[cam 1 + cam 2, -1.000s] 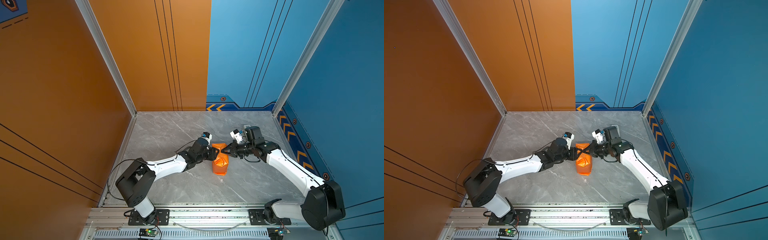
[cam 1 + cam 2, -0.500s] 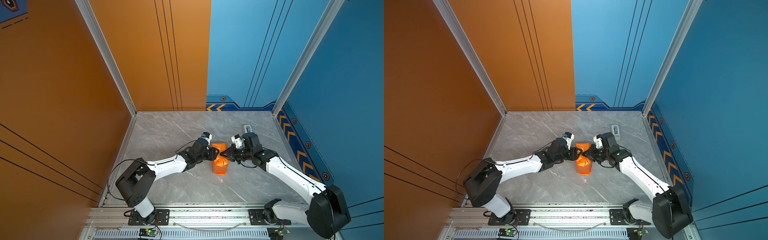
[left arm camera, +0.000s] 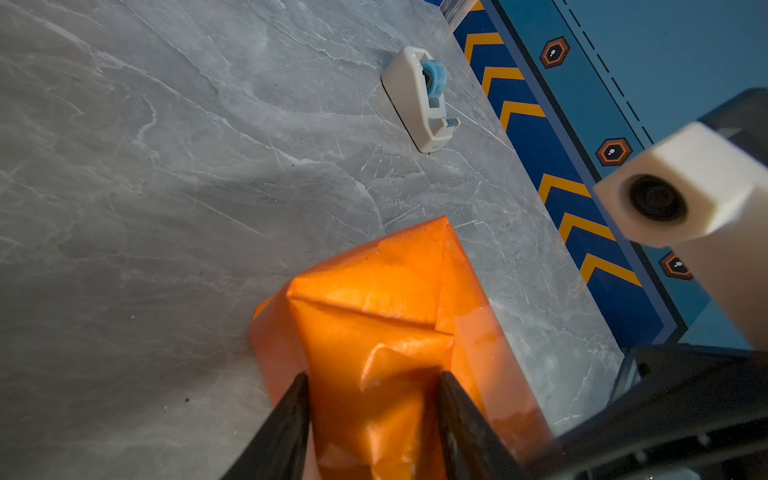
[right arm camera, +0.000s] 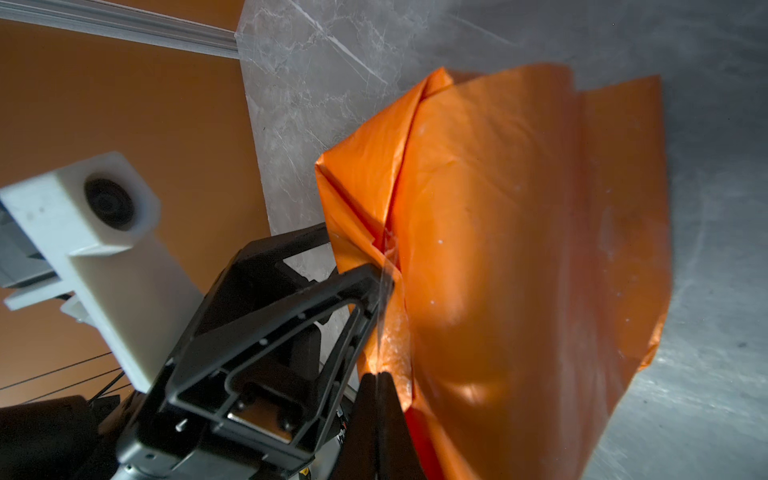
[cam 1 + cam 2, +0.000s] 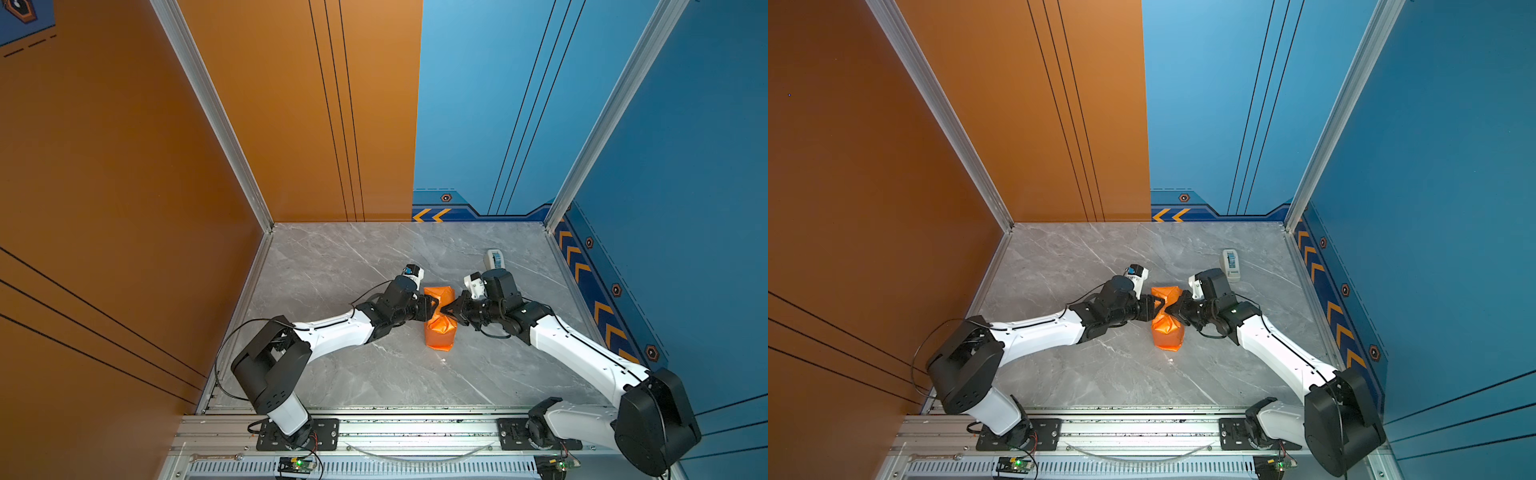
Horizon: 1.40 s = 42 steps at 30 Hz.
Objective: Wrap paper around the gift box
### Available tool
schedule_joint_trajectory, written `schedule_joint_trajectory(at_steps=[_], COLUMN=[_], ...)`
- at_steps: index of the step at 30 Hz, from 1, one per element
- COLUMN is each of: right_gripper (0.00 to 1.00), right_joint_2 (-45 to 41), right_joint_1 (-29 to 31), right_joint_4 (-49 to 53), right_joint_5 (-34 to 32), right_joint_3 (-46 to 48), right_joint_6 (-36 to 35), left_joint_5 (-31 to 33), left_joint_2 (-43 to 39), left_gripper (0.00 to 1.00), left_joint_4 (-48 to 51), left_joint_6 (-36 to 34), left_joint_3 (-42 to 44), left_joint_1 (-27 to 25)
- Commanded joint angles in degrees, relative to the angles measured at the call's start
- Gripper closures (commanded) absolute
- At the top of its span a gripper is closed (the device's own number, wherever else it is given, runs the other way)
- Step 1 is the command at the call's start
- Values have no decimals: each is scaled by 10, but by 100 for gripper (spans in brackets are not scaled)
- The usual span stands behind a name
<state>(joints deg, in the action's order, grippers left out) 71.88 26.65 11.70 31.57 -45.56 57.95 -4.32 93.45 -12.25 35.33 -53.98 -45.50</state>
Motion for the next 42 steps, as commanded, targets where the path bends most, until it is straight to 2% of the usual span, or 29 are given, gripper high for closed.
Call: schedule_joint_trajectory(at_steps=[1, 7, 18, 23, 28, 35, 42], right_gripper=[100, 100, 100, 92, 89, 84, 74], right_joint_2=[8, 25, 51, 52, 57, 70, 77], right_joint_1=[7, 22, 63, 95, 121, 154, 168], right_joint_4=[-6, 53, 187, 222, 255, 286, 308], right_joint_5=[-14, -50, -182, -241, -294, -346, -378], right_joint_3=[7, -12, -57, -80, -105, -127, -158], right_joint_6=[-5, -68, -198, -230, -264, -300, -334], left_joint_5=[30, 28, 29, 28, 28, 29, 31], left_joint_2=[30, 31, 33, 32, 32, 30, 30], left_gripper=[50, 50, 50, 50, 50, 50, 50], left_joint_4=[76, 75, 75, 75, 75, 76, 77], left_joint_6=[-19, -20, -21, -21, -21, -23, -25], left_joint_3=[20, 18, 15, 18, 19, 20, 20], left_joint_1=[1, 1, 3, 3, 4, 3, 3])
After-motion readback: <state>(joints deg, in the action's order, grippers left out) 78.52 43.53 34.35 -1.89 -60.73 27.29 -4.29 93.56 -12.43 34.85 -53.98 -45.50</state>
